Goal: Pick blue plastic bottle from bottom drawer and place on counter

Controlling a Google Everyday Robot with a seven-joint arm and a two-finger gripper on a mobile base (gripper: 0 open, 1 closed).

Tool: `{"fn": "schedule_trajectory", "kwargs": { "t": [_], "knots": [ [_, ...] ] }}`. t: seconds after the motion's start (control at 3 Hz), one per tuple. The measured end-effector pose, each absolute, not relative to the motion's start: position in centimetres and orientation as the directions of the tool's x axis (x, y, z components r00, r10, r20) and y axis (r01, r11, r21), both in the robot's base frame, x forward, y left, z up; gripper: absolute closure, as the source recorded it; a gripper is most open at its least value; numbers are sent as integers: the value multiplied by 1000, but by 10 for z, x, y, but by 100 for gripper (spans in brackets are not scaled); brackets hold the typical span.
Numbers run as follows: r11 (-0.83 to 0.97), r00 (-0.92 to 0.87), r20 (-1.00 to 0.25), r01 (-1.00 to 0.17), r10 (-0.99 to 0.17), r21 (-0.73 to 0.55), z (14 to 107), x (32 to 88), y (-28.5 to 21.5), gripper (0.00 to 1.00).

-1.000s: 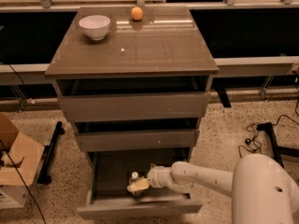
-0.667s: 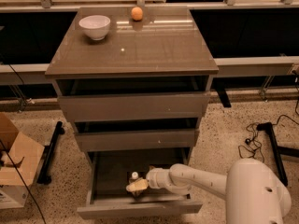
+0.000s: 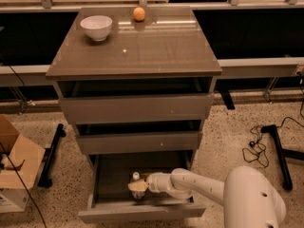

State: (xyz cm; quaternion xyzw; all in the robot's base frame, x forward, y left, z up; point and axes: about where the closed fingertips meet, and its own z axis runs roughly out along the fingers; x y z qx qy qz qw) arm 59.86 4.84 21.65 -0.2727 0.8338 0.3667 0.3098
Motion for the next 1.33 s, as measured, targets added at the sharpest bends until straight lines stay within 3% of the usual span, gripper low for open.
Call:
{"fn": "schedule_trajectory", "kwargs": {
  "t": [0.67, 1.0, 1.33],
  "knots": [
    [559, -620, -757, -710, -207, 429, 252, 593, 57, 88],
    [548, -517, -832, -763, -201, 342, 327, 588, 45, 100],
    [512, -422, -890, -811, -174, 284, 402, 577, 25, 100]
  ]
}}
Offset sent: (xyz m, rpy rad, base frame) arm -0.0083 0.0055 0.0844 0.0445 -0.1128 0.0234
